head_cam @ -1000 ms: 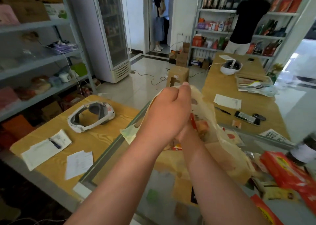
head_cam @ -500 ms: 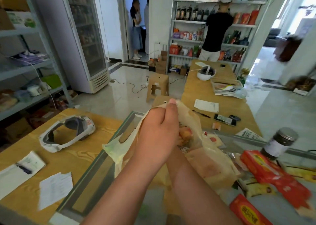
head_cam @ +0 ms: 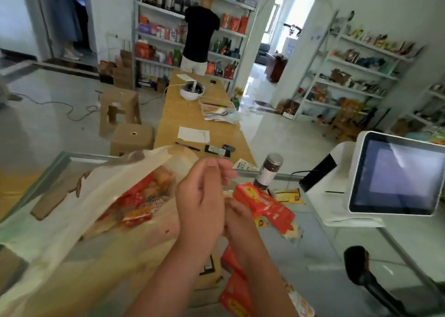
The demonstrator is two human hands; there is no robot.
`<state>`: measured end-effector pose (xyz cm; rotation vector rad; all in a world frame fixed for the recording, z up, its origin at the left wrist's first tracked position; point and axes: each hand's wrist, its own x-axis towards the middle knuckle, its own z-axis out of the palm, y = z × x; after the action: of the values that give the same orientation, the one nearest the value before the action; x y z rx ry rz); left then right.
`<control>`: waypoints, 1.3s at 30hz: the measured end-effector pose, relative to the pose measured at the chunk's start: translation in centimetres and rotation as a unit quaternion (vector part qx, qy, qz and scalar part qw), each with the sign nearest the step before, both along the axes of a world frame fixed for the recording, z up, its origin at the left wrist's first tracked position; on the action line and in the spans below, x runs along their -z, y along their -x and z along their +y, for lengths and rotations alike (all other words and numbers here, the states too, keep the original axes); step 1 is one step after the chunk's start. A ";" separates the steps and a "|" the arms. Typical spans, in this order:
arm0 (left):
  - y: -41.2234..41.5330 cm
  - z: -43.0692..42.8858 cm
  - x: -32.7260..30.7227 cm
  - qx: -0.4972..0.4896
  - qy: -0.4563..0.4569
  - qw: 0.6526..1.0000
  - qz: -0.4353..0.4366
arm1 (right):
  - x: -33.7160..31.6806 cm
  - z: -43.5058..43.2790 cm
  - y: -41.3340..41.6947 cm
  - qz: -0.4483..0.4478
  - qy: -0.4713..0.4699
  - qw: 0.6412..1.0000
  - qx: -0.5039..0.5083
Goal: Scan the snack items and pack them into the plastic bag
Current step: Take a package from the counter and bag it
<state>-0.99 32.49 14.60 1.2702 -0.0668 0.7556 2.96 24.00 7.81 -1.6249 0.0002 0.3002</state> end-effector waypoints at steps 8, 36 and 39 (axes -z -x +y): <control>-5.2 -8.9 4.9 0.126 -0.134 0.971 0.152 | 7.2 -14.9 -4.8 -0.030 0.209 0.963 0.165; -5.9 -17.5 11.3 0.050 -0.306 0.913 0.263 | 8.2 -24.3 -7.4 -0.454 0.249 0.844 0.139; -5.9 -17.5 11.0 0.006 -0.353 0.915 0.196 | 4.3 -24.4 -6.8 -0.481 0.254 0.820 0.176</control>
<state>4.89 14.98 3.56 2.0917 -0.0191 0.4545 9.72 -0.44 3.54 -2.1017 -0.4180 -0.9071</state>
